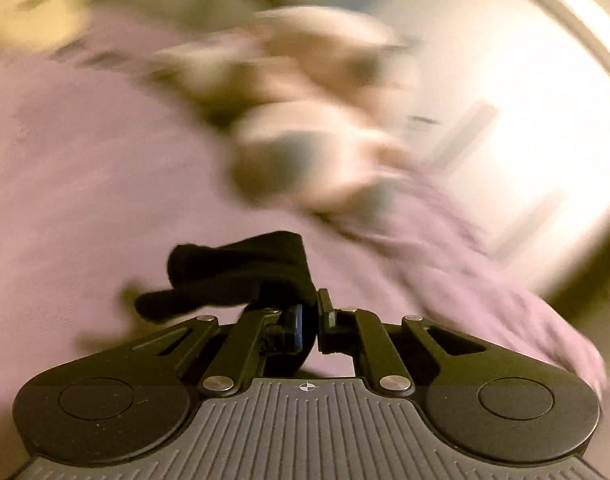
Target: Fold small clothes
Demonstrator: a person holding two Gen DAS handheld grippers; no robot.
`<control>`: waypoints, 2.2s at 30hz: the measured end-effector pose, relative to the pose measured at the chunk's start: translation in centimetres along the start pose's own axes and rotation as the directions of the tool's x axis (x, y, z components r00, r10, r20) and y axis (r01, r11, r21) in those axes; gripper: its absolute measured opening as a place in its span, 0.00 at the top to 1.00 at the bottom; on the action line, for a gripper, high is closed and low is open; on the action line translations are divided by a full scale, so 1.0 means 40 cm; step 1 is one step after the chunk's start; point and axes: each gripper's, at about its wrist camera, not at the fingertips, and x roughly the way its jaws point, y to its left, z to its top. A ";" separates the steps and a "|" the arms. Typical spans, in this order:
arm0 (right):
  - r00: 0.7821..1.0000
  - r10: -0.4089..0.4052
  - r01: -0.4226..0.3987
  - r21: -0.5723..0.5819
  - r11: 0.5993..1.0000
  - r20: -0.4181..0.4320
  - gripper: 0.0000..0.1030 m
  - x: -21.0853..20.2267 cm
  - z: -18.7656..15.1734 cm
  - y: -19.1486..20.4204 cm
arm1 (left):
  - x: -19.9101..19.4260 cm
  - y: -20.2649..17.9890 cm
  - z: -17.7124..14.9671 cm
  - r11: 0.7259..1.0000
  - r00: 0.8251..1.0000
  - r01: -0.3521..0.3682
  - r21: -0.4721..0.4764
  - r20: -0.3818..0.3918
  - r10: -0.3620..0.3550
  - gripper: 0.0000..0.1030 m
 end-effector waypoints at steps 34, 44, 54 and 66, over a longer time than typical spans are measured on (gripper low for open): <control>0.954 0.298 -0.284 0.243 0.928 -0.023 0.58 0.255 0.204 0.026 | 0.056 -0.276 -0.430 0.924 0.922 0.080 0.375 -0.381 0.075 0.49; 0.948 0.234 -0.249 0.044 0.968 0.216 0.95 0.118 0.250 0.065 | 0.082 -0.278 -0.416 0.936 0.917 0.046 0.349 -0.386 0.099 0.49; 0.989 0.048 -0.070 0.163 0.984 0.138 0.73 0.102 0.181 -0.132 | 0.074 -0.302 -0.401 0.929 0.917 0.051 0.367 -0.385 0.101 0.48; 0.974 0.207 -0.227 0.426 0.876 0.091 0.66 0.148 0.158 -0.211 | 0.163 -0.369 -0.348 0.947 0.911 0.074 0.313 -0.407 0.064 0.45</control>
